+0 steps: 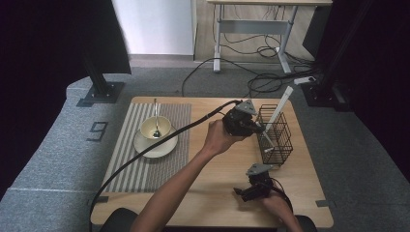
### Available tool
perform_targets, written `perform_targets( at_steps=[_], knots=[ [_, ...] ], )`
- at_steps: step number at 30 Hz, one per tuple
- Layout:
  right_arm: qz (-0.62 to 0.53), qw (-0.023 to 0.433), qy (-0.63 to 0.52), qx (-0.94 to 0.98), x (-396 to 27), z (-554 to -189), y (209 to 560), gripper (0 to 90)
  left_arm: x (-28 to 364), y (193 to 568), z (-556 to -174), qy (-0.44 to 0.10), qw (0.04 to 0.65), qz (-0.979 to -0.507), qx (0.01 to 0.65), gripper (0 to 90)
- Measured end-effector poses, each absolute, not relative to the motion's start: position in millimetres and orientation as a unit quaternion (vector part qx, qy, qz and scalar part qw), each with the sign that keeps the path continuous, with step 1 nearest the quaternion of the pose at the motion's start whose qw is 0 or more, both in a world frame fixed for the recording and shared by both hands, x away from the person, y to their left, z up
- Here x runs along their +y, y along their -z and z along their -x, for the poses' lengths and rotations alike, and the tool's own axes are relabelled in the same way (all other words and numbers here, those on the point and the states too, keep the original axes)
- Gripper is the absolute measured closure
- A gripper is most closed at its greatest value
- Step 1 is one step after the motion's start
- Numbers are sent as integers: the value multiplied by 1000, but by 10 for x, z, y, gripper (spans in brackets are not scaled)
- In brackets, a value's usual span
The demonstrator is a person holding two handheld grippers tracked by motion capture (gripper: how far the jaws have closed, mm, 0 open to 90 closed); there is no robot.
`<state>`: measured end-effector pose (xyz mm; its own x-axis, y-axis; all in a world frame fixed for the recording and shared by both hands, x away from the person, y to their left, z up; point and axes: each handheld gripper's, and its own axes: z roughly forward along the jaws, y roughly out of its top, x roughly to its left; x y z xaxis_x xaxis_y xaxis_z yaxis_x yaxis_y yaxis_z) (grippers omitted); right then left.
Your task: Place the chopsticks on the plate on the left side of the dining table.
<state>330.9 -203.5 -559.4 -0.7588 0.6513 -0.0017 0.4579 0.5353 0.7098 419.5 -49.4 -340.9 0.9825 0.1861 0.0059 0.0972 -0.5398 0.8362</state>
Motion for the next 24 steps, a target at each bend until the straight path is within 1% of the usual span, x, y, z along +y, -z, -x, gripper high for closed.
perform_targets(
  at_steps=[4, 16, 24],
  knots=[
    [-321, 134, -360, 866, -2035, -3308, 5593, 0, -448, 3355, -4170, -48, 474, -876, 77, 829],
    [-320, 134, -360, 866, -2035, -3309, 5593, 0, -179, 3241, -4179, -36, 499, -861, 97, 830],
    [-321, 134, -360, 866, -2034, -3308, 5593, 0, -26, 3152, -4144, -39, 507, -855, 101, 830]
  ],
)
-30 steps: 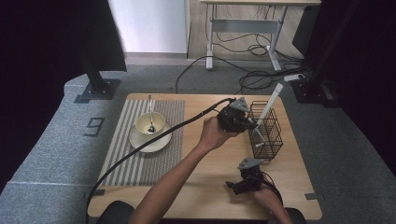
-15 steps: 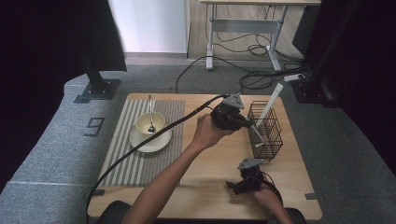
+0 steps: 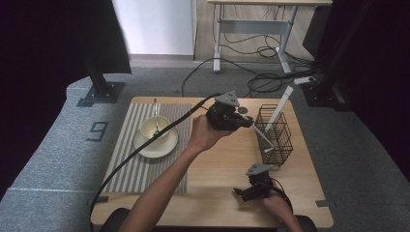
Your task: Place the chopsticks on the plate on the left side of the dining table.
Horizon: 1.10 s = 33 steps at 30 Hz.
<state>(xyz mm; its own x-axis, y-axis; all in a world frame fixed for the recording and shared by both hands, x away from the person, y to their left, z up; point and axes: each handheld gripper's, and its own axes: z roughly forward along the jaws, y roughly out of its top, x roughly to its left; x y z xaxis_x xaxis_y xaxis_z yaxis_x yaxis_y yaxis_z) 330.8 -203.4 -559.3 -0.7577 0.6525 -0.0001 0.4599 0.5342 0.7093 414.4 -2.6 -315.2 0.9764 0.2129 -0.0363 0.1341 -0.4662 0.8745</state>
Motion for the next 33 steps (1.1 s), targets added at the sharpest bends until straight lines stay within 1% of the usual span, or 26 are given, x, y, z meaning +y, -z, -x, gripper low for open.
perform_targets(
  at_steps=[10, 16, 33],
  knots=[
    [-321, 134, -360, 866, -2034, -3307, 5592, 0, 156, 3058, -4098, -42, 517, -848, 107, 832],
    [-321, 134, -360, 866, -2035, -3309, 5593, 0, 343, 2975, -4042, -57, 516, -847, 111, 834],
    [-320, 135, -361, 866, -2035, -3310, 5594, 0, 836, 3109, -3964, -63, 512, -845, 142, 834]
  ],
)
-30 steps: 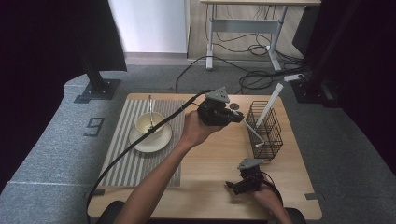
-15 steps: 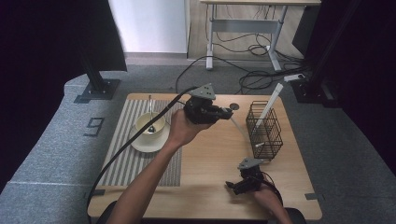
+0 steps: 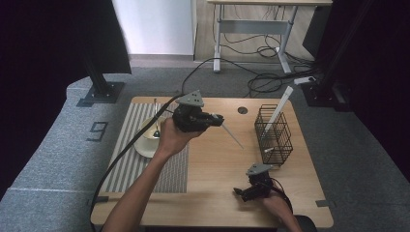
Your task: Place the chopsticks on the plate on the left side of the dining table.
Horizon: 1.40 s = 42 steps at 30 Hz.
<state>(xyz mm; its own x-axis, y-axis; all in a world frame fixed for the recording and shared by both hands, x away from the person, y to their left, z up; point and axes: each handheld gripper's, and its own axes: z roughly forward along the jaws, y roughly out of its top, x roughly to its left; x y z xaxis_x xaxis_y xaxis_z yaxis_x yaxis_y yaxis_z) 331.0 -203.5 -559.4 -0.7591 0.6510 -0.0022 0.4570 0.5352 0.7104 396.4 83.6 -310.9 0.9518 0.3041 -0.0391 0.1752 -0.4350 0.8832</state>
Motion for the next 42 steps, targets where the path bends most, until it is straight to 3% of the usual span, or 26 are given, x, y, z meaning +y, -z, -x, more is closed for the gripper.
perform_targets(
  at_steps=[22, 42],
  knots=[
    [-318, 130, -356, 869, -2022, -3320, 5581, 0, 1192, 3579, -3850, -33, 501, -849, 166, 834],
    [-275, 99, -400, 869, -1793, -3414, 5413, 189, 1295, 3860, -3719, -7, 503, -849, 164, 835]
  ],
)
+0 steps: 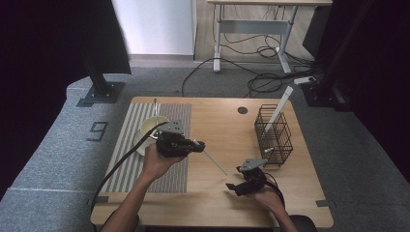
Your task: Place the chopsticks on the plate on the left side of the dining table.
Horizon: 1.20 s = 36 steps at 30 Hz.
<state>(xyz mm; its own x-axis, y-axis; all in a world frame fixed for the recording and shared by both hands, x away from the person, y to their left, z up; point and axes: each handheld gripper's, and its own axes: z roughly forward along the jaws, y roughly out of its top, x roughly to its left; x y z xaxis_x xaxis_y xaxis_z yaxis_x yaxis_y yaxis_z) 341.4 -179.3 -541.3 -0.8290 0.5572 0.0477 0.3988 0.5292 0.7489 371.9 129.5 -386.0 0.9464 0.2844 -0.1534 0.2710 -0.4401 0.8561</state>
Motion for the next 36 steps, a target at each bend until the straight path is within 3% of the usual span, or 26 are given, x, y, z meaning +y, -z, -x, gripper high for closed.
perform_targets(
  at_steps=[6, 9, 18, 28, 36],
  knots=[
    [-254, 100, -410, 870, -1704, -3436, 5350, 305, 1260, 3890, -3688, -1, 500, -852, 156, 835],
    [-231, 102, -421, 871, -1613, -3451, 5278, 411, 1249, 3898, -3678, 0, 498, -853, 154, 835],
    [-211, 102, -449, 862, -1504, -3484, 5170, 560, 1245, 3907, -3669, 4, 497, -855, 149, 835],
    [-184, 96, -458, 864, -1450, -3469, 5108, 809, 1281, 3946, -3685, 12, 504, -849, 156, 834],
    [-159, 102, -455, 870, -1418, -3426, 5103, 843, 1337, 3975, -3712, 17, 517, -841, 161, 809]
  ],
)
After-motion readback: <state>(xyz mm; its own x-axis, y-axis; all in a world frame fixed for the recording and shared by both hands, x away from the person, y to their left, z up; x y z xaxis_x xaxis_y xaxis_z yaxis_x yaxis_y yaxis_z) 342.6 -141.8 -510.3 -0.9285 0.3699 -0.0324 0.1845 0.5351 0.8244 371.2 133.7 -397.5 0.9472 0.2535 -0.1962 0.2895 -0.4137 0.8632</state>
